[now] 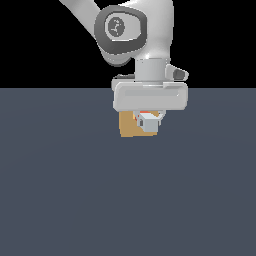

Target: Insert the peg into the horizontal hole in a box.

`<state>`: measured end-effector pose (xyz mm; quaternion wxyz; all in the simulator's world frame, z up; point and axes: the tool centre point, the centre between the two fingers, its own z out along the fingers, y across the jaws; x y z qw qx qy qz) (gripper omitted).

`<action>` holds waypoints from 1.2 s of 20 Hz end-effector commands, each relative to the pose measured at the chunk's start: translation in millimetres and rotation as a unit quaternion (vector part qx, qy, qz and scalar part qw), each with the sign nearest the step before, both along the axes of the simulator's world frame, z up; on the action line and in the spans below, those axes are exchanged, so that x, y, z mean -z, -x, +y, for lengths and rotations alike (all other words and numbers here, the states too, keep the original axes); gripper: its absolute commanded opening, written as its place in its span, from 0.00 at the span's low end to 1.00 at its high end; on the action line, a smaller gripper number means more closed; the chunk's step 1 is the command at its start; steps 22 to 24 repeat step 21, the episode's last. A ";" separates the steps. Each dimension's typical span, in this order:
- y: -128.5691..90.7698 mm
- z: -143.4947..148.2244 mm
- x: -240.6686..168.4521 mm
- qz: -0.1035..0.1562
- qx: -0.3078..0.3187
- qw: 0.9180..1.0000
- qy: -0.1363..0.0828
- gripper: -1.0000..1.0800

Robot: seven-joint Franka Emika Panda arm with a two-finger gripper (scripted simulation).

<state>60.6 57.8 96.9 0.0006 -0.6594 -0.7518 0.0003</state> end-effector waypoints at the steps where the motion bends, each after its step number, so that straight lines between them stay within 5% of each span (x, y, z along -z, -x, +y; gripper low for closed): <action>1: -1.0 0.1 -1.5 -0.001 0.000 1.000 0.000 0.00; 7: 1.8 11.8 -0.5 0.000 0.000 1.000 0.000 0.00; 17: 10.7 77.4 -1.3 -0.001 0.000 1.000 0.000 0.00; 24: 11.3 85.0 -1.6 -0.001 0.000 1.000 0.000 0.00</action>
